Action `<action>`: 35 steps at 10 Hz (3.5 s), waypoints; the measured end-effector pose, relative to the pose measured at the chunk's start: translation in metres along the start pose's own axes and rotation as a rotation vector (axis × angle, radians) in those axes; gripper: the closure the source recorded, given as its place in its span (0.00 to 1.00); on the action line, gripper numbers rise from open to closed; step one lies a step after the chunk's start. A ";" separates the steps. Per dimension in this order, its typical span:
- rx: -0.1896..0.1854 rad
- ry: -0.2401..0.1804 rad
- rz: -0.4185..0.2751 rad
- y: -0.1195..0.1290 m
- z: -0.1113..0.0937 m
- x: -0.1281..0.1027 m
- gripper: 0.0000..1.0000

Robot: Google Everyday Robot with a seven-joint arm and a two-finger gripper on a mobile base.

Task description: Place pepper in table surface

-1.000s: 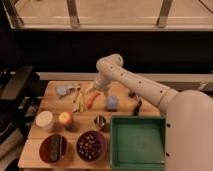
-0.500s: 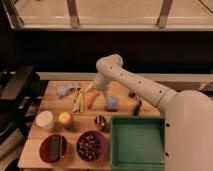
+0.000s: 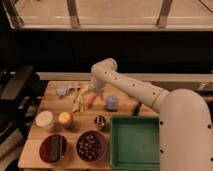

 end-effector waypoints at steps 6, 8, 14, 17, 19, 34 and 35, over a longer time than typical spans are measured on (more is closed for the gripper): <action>-0.039 0.027 0.011 0.007 0.028 0.031 0.20; -0.051 0.036 0.016 0.001 0.036 0.035 0.20; -0.068 0.004 0.052 0.000 0.066 0.039 0.20; -0.076 -0.013 0.068 0.001 0.073 0.041 0.20; -0.088 -0.022 0.057 -0.001 0.076 0.040 0.32; 0.038 0.143 0.027 -0.024 -0.068 0.048 1.00; 0.048 0.173 0.028 -0.024 -0.084 0.052 1.00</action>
